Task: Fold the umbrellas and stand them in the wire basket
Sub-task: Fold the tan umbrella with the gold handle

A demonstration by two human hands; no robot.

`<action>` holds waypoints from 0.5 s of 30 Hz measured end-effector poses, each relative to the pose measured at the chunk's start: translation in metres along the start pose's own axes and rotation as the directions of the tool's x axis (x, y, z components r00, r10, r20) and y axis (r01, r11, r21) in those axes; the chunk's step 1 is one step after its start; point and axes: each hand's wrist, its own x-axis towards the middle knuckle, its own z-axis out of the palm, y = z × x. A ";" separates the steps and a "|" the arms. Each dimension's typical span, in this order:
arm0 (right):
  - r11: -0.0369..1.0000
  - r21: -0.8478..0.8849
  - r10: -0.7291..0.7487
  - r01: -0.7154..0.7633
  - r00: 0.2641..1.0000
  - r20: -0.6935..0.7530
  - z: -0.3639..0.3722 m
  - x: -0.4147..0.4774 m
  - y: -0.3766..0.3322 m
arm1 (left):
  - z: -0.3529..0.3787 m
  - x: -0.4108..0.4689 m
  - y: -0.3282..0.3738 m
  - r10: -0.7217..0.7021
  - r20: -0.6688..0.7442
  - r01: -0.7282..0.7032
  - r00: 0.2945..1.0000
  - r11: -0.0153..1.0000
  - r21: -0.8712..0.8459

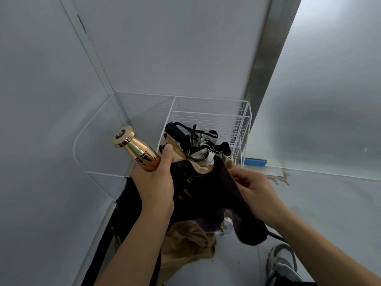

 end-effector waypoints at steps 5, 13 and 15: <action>0.981 -0.194 0.001 0.015 0.997 0.083 0.018 0.002 0.008 | 0.004 -0.007 -0.001 -0.086 0.092 0.090 0.992 0.995 -0.037; 0.971 -0.238 -0.005 0.028 0.995 0.097 0.025 0.005 0.011 | 0.003 -0.014 0.005 -0.136 0.333 0.152 0.933 0.988 -0.022; 0.972 -0.233 -0.005 0.027 0.996 0.094 0.025 0.006 0.011 | 0.003 -0.015 0.006 -0.116 0.368 0.127 0.923 0.992 -0.005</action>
